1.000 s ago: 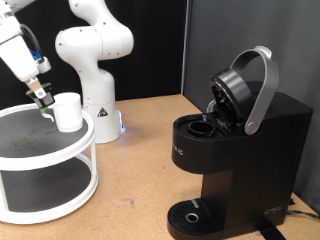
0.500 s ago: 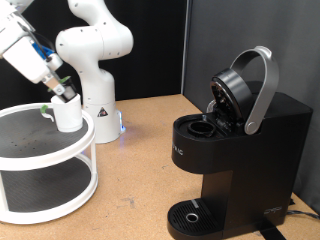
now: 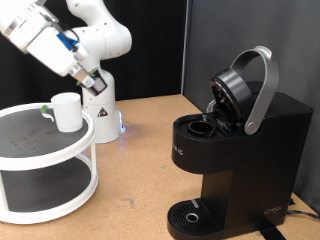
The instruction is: Make a cup of coffee with the keurig machine
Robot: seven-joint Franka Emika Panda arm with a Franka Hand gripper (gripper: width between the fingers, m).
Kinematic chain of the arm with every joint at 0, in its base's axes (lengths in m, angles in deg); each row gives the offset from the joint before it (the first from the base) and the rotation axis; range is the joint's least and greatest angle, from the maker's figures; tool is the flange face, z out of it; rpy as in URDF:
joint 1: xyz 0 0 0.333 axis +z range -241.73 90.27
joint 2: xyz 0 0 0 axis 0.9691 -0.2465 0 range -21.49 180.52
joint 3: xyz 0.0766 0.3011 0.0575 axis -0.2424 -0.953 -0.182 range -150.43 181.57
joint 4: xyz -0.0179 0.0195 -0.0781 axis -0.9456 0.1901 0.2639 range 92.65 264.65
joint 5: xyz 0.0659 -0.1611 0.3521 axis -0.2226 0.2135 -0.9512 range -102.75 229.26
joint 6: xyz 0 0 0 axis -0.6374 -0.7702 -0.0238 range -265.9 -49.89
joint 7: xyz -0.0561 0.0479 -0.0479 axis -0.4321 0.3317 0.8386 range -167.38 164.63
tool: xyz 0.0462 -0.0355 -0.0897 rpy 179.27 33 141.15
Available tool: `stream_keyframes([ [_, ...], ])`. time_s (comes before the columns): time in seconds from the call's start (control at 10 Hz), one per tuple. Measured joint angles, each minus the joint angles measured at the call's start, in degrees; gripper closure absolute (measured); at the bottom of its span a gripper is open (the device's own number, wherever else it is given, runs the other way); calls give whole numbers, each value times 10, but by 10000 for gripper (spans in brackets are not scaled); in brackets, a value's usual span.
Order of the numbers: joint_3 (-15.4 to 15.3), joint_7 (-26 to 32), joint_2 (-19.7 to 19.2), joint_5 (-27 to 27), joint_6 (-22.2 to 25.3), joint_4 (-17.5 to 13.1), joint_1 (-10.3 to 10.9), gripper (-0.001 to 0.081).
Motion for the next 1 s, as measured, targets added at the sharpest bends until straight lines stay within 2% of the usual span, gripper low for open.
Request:
stream_keyframes([
  [0.2, -10, -19, -25, -9, -15, -18, 17, 322],
  [0.3, -8, -18, -25, -9, -15, -17, 17, 322],
  [0.6, 5, -32, -29, -36, 86, -38, 27, 322],
  [1.0, -12, -86, -58, -71, 107, -87, 69, 322],
])
